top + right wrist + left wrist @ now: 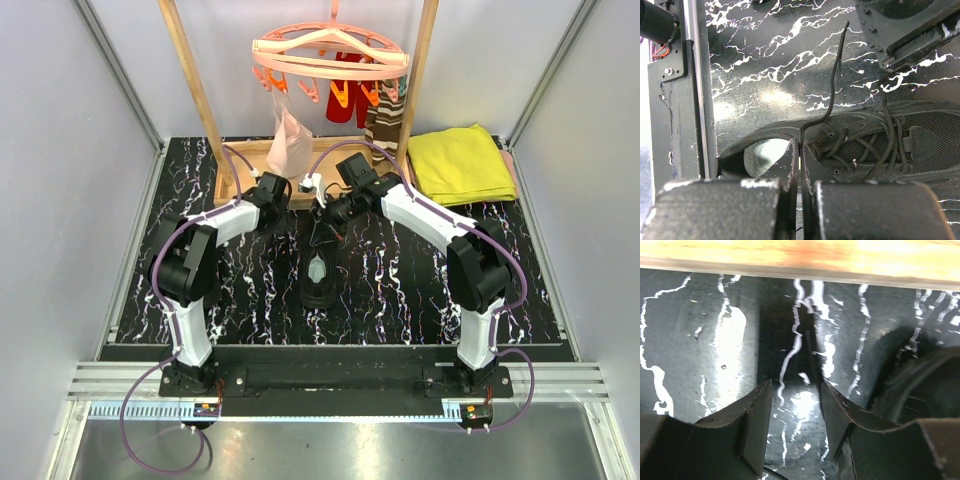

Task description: Tie the shoes

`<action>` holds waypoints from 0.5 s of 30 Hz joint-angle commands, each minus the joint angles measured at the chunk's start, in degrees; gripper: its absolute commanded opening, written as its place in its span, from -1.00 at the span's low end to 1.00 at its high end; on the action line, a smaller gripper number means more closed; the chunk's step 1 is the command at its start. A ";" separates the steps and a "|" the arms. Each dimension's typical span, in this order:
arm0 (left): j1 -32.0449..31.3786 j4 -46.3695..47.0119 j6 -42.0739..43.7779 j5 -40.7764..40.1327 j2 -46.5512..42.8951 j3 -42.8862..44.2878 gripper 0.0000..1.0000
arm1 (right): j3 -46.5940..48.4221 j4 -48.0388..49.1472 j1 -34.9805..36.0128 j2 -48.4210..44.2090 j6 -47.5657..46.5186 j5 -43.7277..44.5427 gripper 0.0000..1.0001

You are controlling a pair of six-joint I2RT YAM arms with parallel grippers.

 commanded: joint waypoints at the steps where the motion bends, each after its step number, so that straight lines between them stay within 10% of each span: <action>1: -2.25 4.13 0.19 1.02 -4.46 0.65 -0.06 | 0.98 1.34 0.57 -0.44 -0.81 -0.12 -1.00; 15: -2.70 -1.40 -0.16 -3.20 2.04 2.32 -0.26 | 0.89 1.34 0.57 -0.26 -1.25 0.23 -1.00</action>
